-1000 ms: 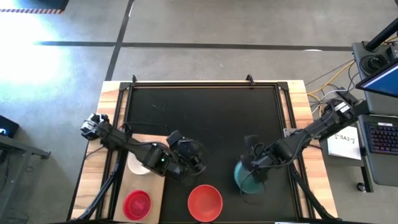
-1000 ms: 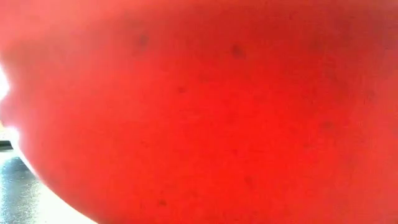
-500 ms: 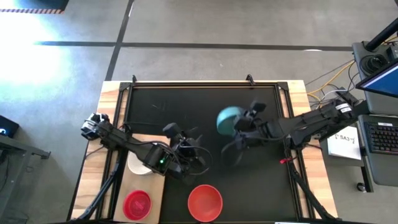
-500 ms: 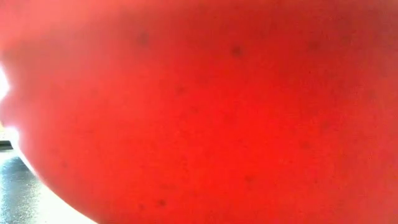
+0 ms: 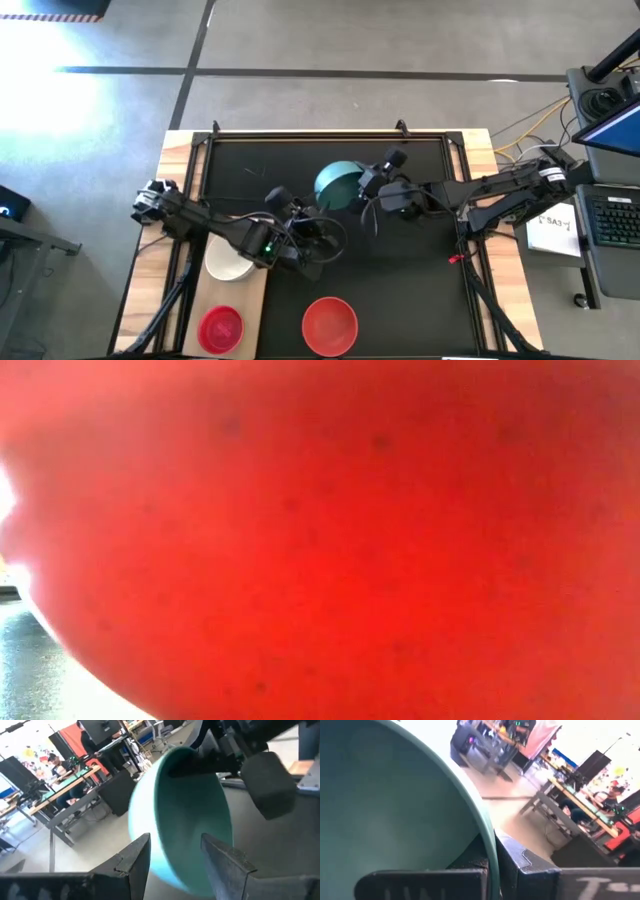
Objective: Place and stack bowls onto a shelf
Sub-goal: Stack the green bowl on the white bowl on the shelf
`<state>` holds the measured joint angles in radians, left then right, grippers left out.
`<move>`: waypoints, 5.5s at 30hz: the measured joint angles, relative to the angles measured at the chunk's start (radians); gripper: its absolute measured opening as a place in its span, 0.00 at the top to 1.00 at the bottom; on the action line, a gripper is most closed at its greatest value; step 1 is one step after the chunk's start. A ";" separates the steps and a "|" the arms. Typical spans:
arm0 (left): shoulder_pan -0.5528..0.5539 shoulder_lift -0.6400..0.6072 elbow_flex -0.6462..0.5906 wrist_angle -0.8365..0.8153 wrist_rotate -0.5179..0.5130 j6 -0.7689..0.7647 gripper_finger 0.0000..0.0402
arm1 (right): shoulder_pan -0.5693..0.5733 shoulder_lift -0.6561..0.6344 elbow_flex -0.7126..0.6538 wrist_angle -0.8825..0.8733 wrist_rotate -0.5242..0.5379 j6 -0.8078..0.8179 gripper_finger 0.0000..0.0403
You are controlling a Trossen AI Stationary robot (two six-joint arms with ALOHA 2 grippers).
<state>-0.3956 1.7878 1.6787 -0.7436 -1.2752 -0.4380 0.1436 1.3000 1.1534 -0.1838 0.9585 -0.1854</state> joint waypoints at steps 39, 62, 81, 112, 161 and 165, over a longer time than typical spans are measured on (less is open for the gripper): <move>0.104 0.006 -0.002 -0.025 0.061 -0.014 1.00 | 0.000 0.004 0.003 0.099 -0.336 0.059 0.62; 0.270 0.026 -0.028 -0.157 0.297 -0.173 1.00 | -0.065 -0.021 0.001 -0.257 -0.465 0.219 0.41; 0.541 0.025 -0.070 -0.178 0.536 -0.092 1.00 | -0.124 -0.039 -0.007 -0.654 -0.460 0.369 0.43; 0.155 -0.062 0.357 -0.816 1.008 -0.345 0.97 | -0.257 -0.312 -0.399 -0.455 -0.672 0.411 0.44; -0.180 -0.675 -0.719 -0.625 1.028 -1.262 0.93 | -0.014 -0.184 -0.329 -0.201 -1.124 0.580 0.44; -0.180 -0.678 -0.713 -0.664 1.106 -1.259 0.86 | -0.014 -0.184 -0.323 -0.199 -1.133 0.587 0.44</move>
<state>-0.5755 1.1103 0.9655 -1.4080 -0.1690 -1.6970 0.1291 1.1156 0.8307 -0.3832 -0.1740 0.4011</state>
